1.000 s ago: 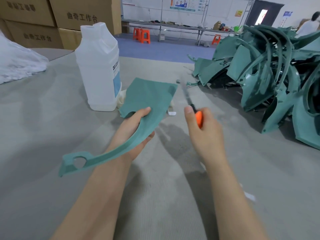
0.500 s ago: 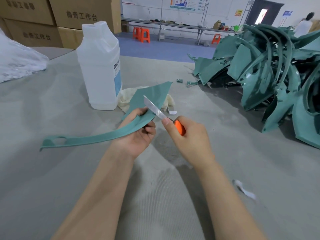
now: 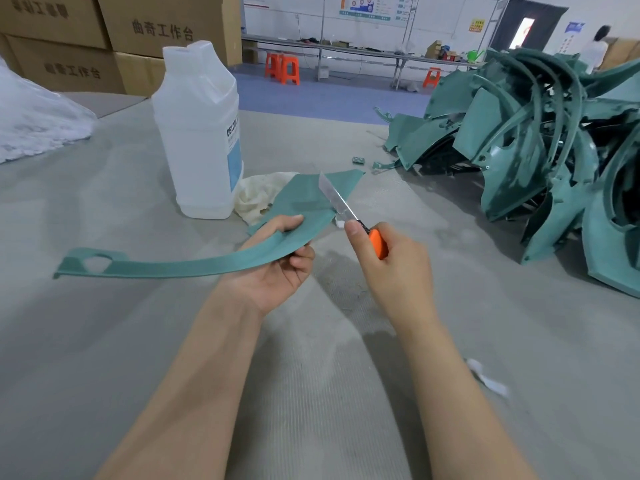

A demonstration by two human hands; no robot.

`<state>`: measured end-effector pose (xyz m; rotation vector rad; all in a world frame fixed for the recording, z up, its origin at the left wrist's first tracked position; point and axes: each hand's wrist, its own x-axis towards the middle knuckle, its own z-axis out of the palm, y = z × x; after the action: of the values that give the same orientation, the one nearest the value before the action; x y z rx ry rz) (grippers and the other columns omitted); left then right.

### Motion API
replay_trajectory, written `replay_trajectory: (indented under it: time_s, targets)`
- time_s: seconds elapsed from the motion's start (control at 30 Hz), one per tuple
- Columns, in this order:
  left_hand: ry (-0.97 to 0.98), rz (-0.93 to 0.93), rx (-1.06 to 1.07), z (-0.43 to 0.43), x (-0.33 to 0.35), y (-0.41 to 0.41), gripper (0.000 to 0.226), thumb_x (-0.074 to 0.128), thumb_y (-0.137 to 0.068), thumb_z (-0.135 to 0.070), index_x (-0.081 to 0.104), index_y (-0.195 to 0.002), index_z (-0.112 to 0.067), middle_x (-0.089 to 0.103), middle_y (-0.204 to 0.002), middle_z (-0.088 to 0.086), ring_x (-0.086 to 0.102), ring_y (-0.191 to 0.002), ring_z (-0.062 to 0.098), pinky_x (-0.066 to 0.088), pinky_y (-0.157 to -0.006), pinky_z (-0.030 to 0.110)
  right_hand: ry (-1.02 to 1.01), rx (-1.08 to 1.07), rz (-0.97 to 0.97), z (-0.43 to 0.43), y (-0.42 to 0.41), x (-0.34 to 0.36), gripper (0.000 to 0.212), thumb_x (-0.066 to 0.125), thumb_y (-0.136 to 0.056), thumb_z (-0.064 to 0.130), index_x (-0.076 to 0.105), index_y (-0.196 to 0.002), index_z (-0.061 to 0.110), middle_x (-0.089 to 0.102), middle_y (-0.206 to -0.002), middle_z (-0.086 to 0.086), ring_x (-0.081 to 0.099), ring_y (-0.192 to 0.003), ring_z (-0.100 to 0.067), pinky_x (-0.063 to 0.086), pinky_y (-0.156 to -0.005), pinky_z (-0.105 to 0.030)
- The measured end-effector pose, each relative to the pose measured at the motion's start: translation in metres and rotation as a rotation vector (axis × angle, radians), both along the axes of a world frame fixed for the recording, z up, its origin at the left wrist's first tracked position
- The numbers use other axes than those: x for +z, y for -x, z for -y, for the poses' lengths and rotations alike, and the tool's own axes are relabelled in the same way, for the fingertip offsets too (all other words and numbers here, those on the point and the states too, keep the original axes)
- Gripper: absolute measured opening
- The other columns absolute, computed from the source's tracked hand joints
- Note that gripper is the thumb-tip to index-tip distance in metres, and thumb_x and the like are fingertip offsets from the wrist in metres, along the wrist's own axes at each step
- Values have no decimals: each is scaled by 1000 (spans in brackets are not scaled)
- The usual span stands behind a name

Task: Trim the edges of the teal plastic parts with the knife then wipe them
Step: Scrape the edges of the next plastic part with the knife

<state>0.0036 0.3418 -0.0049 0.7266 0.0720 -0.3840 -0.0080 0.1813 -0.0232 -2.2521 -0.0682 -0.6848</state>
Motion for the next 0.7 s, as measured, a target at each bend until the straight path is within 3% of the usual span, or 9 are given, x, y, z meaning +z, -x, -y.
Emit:
replay_trajectory:
  time_s: [0.27, 0.5, 0.6, 0.7]
  targets:
    - [-46, -40, -32, -1, 2, 2, 9, 59, -69, -11, 51, -72, -13, 44, -49, -3, 41, -37, 6, 32, -32, 15, -61, -135, 4, 8, -6, 2, 59, 46, -87, 66, 25, -57, 19, 25, -46, 5, 27, -46, -14, 21, -48, -33]
    - [-256, 2, -110, -11, 4, 1, 17, 60, -65, -13, 47, -75, -15, 44, -49, -5, 32, -33, 6, 27, -30, 15, -83, -315, -91, 32, -11, 11, 59, 41, -91, 65, 29, -60, 17, 33, -53, 3, 33, -52, -19, 21, -50, -33]
    - [-316, 26, -107, -15, 3, 5, 15, 64, -62, -11, 53, -71, -14, 47, -51, -4, 35, -33, 6, 25, -31, 13, -274, -207, -90, 40, -8, 17, 69, 43, -88, 68, 50, -72, 2, 52, -62, -11, 44, -54, -23, 36, -54, -32]
    - [-515, 57, -137, -15, 4, 7, 7, 65, -69, -6, 66, -71, -13, 55, -50, -1, 46, -34, 10, 29, -31, 14, -652, 116, -300, 41, 1, 28, 48, 61, -83, 58, 66, -83, 10, 63, -60, 3, 41, -46, -13, 34, -45, -22]
